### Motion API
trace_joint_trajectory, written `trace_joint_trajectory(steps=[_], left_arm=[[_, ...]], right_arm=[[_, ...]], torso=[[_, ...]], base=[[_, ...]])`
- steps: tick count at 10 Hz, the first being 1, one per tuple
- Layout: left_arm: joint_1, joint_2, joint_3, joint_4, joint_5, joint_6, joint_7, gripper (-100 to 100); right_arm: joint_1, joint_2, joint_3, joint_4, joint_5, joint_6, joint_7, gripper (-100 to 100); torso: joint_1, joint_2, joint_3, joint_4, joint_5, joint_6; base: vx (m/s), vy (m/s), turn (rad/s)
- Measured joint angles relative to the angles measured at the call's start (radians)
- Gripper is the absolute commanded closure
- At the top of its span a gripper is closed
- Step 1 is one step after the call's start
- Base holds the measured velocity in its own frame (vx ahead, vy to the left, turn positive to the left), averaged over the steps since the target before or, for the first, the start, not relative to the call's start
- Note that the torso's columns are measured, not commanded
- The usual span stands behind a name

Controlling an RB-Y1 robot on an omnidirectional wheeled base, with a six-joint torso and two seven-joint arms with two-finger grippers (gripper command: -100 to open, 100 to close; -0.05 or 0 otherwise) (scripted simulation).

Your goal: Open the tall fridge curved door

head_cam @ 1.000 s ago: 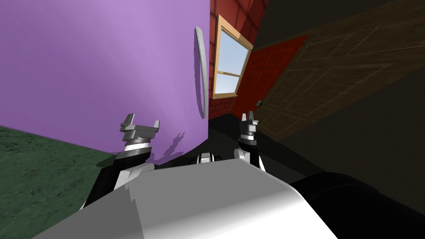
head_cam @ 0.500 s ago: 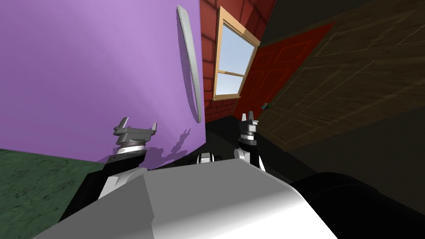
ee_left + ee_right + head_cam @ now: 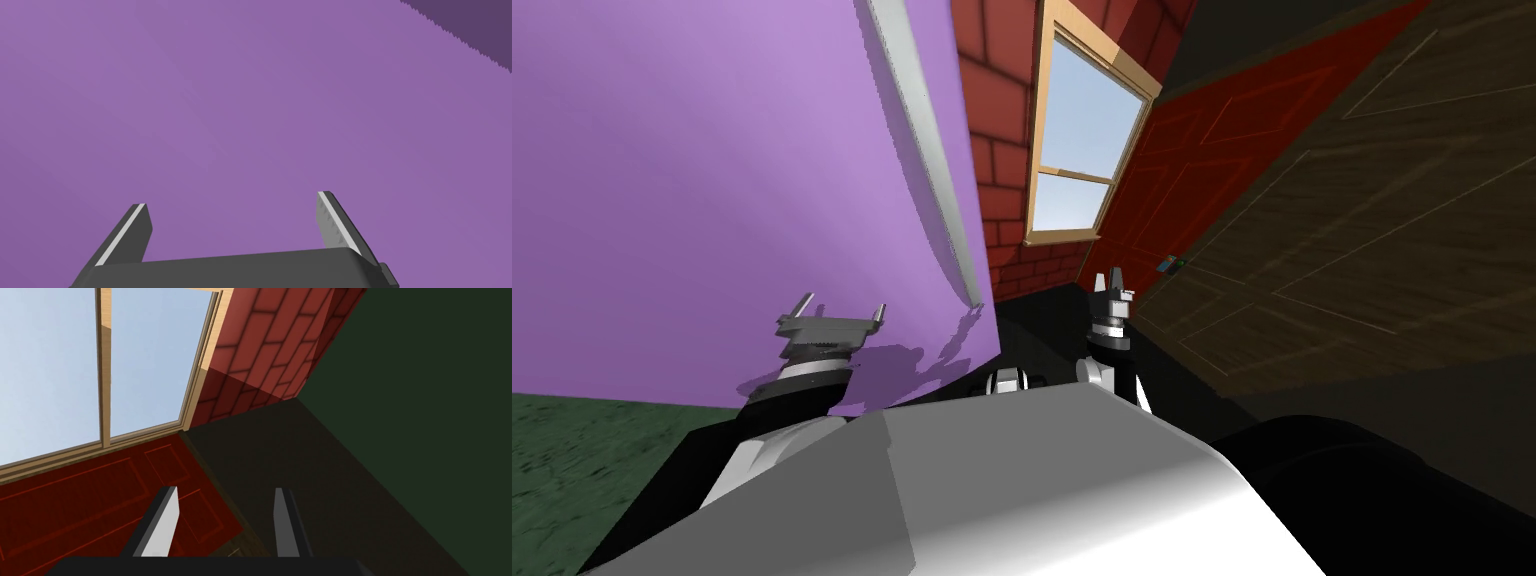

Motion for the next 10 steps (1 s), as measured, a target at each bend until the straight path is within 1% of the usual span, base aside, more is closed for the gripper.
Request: trace_joint_trajectory(steps=[3,5,6,7,8,10], left_arm=[[0.035,0.013,0.031,-0.006,0.092,0.055,0.051,-100],[0.043,0.021,0.043,-0.002,0.128,0.078,0.070,-100],[0.047,0.024,0.056,-0.005,0.154,0.100,0.083,-100],[0.061,0.039,0.069,-0.003,0.185,0.114,0.102,-100],[0.071,0.053,0.078,0.001,0.214,0.124,0.120,-100],[0.086,0.069,0.098,0.000,0.264,0.157,0.148,-100]], right_arm=[[0.000,0.000,0.000,0.000,0.000,0.000,0.000,0],[0.000,0.000,0.000,0.000,0.000,0.000,0.000,0],[0.000,0.000,0.000,0.000,0.000,0.000,0.000,0],[0.000,0.000,0.000,0.000,0.000,0.000,0.000,0],[0.000,0.000,0.000,0.000,0.000,0.000,0.000,0],[0.000,0.000,0.000,0.000,0.000,0.000,0.000,0]], torso=[[0.000,-0.002,-0.001,0.000,0.000,0.000],[0.003,0.002,0.002,0.001,0.001,0.000],[-0.001,-0.003,-0.001,0.000,0.000,0.000],[-0.005,-0.003,-0.002,-0.001,-0.001,0.000],[-0.002,-0.001,0.000,0.000,-0.001,0.000],[0.002,-0.003,-0.002,-0.001,0.001,0.000]], base=[[0.174,-0.229,0.110],[0.132,-0.195,0.118],[0.159,-0.281,0.147],[0.105,-0.264,0.147],[0.132,-0.259,0.107],[0.147,-0.217,0.095]])
